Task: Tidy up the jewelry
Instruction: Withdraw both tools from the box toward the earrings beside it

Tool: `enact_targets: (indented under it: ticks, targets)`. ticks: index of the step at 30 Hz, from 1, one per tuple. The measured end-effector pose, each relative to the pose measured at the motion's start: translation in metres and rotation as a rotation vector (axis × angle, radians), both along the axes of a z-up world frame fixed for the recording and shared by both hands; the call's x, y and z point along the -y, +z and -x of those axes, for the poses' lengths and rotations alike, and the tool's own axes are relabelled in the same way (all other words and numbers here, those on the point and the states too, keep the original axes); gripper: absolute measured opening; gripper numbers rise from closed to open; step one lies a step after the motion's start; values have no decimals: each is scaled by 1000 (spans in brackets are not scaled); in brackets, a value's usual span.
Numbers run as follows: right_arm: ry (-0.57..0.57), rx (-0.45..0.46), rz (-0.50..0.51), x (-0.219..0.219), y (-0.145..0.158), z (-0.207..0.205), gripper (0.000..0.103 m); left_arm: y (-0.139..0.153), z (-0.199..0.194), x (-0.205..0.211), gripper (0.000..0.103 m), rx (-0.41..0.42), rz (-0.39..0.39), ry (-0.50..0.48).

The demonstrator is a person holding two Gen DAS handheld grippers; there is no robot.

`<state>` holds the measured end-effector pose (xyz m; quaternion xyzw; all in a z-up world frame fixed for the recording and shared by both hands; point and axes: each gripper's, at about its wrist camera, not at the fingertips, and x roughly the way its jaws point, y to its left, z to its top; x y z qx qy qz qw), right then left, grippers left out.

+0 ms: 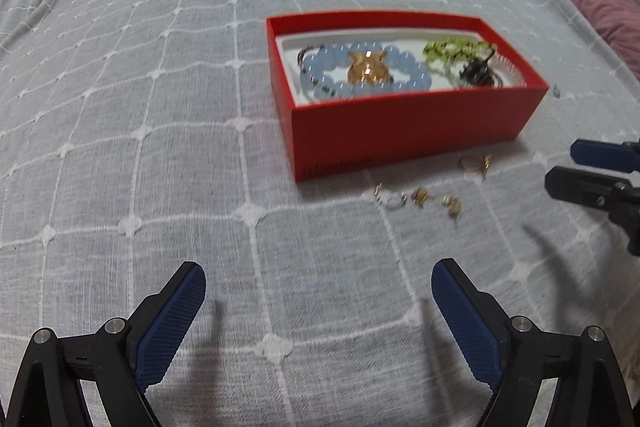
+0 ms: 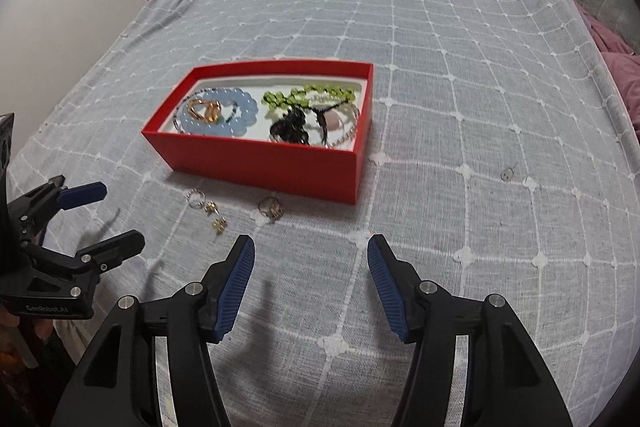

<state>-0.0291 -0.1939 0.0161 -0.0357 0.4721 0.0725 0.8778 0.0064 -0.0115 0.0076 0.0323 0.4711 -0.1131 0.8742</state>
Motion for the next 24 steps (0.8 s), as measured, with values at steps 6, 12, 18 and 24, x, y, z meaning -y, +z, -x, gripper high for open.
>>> enact_targets:
  ticks: [6, 12, 18, 24]
  targets:
    - [-1, -34, 12, 1, -11, 3, 62, -9, 5, -2, 95, -20, -23, -4]
    - [-1, -44, 22, 0, -15, 4, 62, -11, 3, 3, 95, -13, -20, -17]
    - [-11, -42, 21, 4, -15, 5, 62, -4, 2, 17, 81, 43, -4, -62]
    - [-16, -46, 23, 6, -18, 4, 62, -12, -4, 35, 49, 56, -31, -149]
